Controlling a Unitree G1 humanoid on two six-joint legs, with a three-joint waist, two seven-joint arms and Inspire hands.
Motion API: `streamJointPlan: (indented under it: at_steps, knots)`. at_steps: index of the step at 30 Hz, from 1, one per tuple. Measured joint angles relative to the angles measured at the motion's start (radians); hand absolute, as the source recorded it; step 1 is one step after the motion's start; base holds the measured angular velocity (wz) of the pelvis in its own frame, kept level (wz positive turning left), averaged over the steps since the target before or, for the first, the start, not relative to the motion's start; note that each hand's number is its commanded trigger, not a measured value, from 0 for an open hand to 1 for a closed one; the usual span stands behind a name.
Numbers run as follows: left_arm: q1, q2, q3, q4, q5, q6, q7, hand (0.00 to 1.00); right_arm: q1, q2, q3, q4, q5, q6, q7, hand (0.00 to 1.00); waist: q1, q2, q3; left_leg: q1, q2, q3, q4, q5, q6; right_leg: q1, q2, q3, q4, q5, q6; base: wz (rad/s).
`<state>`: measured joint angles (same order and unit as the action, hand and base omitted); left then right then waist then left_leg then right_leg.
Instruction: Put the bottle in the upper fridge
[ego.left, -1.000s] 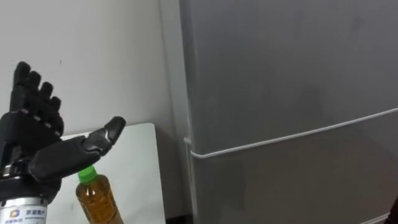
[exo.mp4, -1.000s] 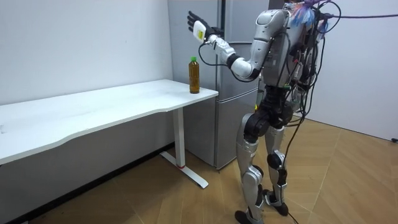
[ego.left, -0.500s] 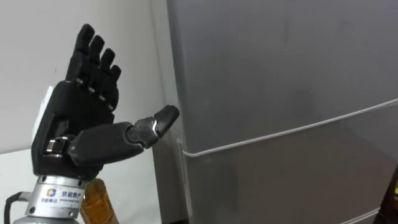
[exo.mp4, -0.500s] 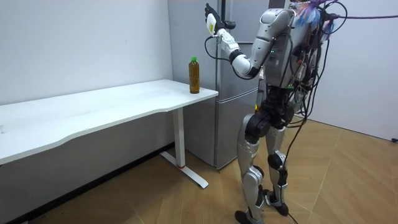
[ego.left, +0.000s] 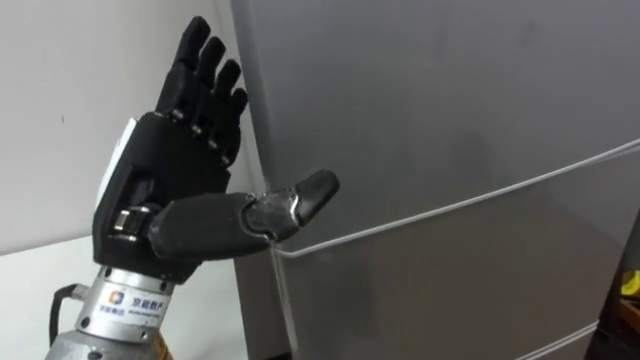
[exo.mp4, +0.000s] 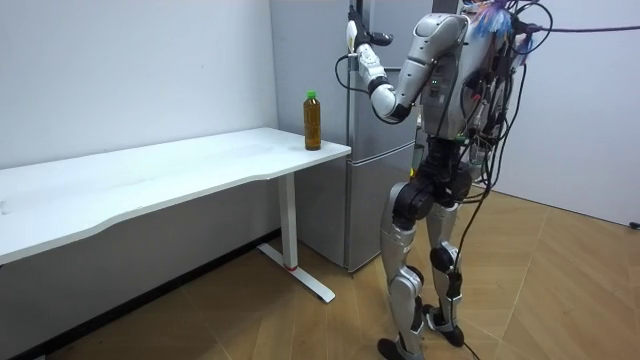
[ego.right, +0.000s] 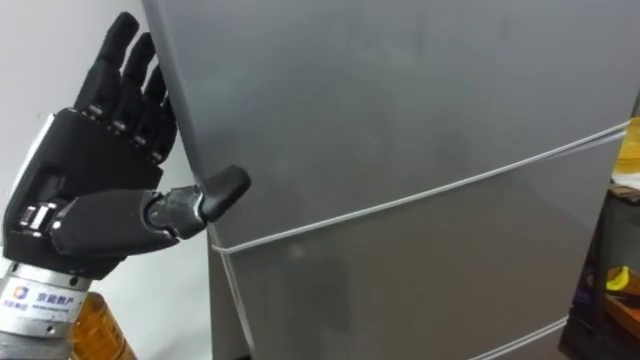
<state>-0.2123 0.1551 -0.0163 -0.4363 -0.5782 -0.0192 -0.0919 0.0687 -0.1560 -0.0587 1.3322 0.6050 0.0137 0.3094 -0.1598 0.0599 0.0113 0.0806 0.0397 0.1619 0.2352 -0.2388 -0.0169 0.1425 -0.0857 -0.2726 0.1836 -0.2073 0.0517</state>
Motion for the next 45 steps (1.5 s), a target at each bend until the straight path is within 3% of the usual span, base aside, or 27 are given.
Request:
streamJointPlan:
  at_steps: [7,8,9,11,19,22,25,30,31,32,33,45]
  knots:
    - [0.000,-0.001,-0.037,0.000,-0.001,0.038,-0.058,0.01,0.000,-0.004,0.001,0.000,0.000,0.011,0.012,0.00,0.001,0.003,0.0001,-0.001,0.000,-0.003,0.001,0.000,0.000,-0.005,0.000,-0.003,-0.001,0.000,0.000,0.01]
    - [0.001,-0.001,-0.038,0.000,-0.001,0.039,-0.059,0.22,0.000,-0.005,0.001,0.000,0.000,0.011,0.012,0.00,0.002,0.003,-0.0001,-0.001,0.000,-0.003,0.001,0.000,0.000,-0.005,0.000,-0.003,-0.001,0.000,0.000,0.00]
    - [0.001,0.000,-0.038,0.000,-0.001,0.041,-0.061,0.61,0.000,-0.005,0.004,0.000,0.000,0.011,0.012,0.00,0.002,0.005,-0.0014,-0.001,0.000,-0.004,0.002,0.000,0.000,-0.005,0.000,-0.004,0.000,0.000,0.000,0.00]
    - [0.003,-0.001,-0.038,0.000,-0.001,0.042,-0.065,1.00,0.000,-0.006,0.006,0.000,0.001,0.011,0.012,0.00,0.001,0.004,-0.0009,-0.001,0.000,-0.005,0.003,0.000,0.000,-0.004,0.000,-0.005,0.000,0.000,0.000,0.00]
    - [0.019,-0.014,-0.031,0.001,-0.013,0.042,-0.068,1.00,0.000,-0.008,0.018,0.000,0.015,0.011,0.011,0.00,0.004,0.006,-0.0025,0.003,-0.001,-0.009,0.003,0.000,0.000,0.001,0.000,-0.006,0.000,0.001,0.000,0.00]
    - [0.030,-0.051,-0.038,0.002,-0.028,0.041,-0.064,1.00,0.000,-0.007,0.019,-0.002,0.015,0.011,0.011,0.00,0.005,0.006,-0.0026,0.004,0.000,-0.010,0.004,0.001,0.000,0.002,0.000,-0.007,0.000,0.001,-0.001,0.00]
    - [0.032,-0.053,-0.029,0.004,-0.018,0.041,-0.064,0.97,0.000,-0.008,0.019,-0.002,0.014,0.010,0.011,0.00,0.005,0.006,0.0005,0.003,0.000,-0.010,0.003,0.002,0.000,0.001,0.000,-0.007,0.000,0.001,-0.001,0.00]
    - [0.034,-0.060,-0.028,0.004,-0.018,0.041,-0.064,0.51,-0.001,-0.009,0.035,-0.003,0.015,0.009,0.011,0.00,0.005,0.005,0.0014,0.002,0.000,-0.010,0.003,0.002,0.000,0.001,0.000,-0.007,0.000,0.001,-0.001,0.00]
    - [0.034,-0.061,-0.029,0.004,-0.019,0.041,-0.064,0.20,-0.001,-0.009,0.036,-0.003,0.015,0.009,0.011,0.00,0.005,0.005,0.0012,0.002,0.000,-0.010,0.003,0.002,0.000,0.001,0.000,-0.008,0.000,0.001,-0.001,0.00]
    - [0.034,-0.062,-0.029,0.003,-0.019,0.040,-0.064,0.14,-0.001,-0.010,0.036,-0.003,0.015,0.009,0.011,0.00,0.004,0.005,0.0012,0.002,0.000,-0.010,0.003,0.002,0.000,0.001,0.000,-0.008,0.000,0.001,-0.001,0.00]
    - [0.034,-0.062,-0.029,0.003,-0.020,0.037,-0.065,0.00,-0.001,-0.010,0.036,-0.003,0.014,0.010,0.011,0.00,0.003,0.004,0.0019,0.002,0.000,-0.010,0.003,0.002,0.000,0.001,0.000,-0.008,0.000,0.001,-0.001,0.00]
    - [0.034,-0.062,-0.067,0.004,-0.021,0.036,-0.078,0.00,-0.002,-0.010,0.036,-0.005,0.013,0.010,0.011,0.00,0.002,-0.001,0.0035,0.003,-0.001,-0.009,0.004,0.003,0.001,0.002,-0.001,-0.004,0.002,0.001,-0.001,0.00]
